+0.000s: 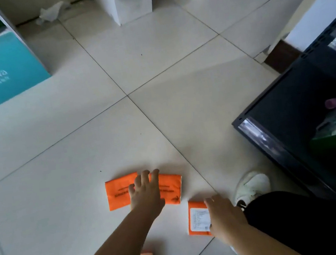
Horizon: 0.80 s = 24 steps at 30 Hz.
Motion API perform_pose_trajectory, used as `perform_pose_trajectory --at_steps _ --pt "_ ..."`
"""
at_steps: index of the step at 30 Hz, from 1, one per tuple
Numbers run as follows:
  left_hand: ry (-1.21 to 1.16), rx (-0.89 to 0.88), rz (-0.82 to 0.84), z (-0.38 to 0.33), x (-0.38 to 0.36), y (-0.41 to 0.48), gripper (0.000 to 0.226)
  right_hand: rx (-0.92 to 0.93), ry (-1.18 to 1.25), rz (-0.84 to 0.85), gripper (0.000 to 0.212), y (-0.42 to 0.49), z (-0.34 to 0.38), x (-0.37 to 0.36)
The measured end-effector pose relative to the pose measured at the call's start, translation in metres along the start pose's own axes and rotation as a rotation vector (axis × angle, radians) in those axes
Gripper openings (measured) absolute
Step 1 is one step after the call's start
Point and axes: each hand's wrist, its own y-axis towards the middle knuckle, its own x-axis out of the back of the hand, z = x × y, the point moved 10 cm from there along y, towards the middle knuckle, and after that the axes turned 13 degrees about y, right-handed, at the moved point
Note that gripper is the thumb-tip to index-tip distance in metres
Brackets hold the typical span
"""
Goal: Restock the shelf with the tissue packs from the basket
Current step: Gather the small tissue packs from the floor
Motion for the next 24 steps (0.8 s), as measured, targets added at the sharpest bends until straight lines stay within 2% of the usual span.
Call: perform_pose_trajectory --at_steps 4,8,13,15,19,21,23,24 --pt "0.046 -0.011 0.028 0.0 -0.029 0.012 0.086 -0.015 -0.001 0.056 0.073 0.014 -0.012 -0.032" --pt "0.016 -0.021 -0.005 -0.006 -0.036 0.028 0.091 -0.016 0.054 -0.136 0.081 0.031 -0.015 -0.016" --pt "0.077 -0.015 -0.011 -0.01 -0.039 0.042 0.102 0.025 0.036 -0.266 0.051 0.047 -0.013 -0.004" --pt "0.08 -0.017 0.0 -0.011 -0.041 0.044 0.102 0.028 0.003 -0.21 0.037 0.05 -0.011 -0.017" --pt "0.099 -0.061 0.019 -0.019 -0.042 0.046 0.096 0.106 0.005 -0.133 0.024 0.052 -0.008 -0.056" --pt "0.134 -0.07 0.031 -0.021 -0.041 0.045 0.091 0.1 -0.001 0.047 0.029 0.036 0.005 -0.055" --pt "0.137 -0.074 0.059 -0.022 -0.04 0.041 0.087 0.138 0.016 0.036 0.04 0.035 0.014 -0.048" --pt "0.096 -0.068 0.074 -0.021 -0.04 0.04 0.085 0.124 0.042 0.09 0.043 0.037 0.014 -0.048"
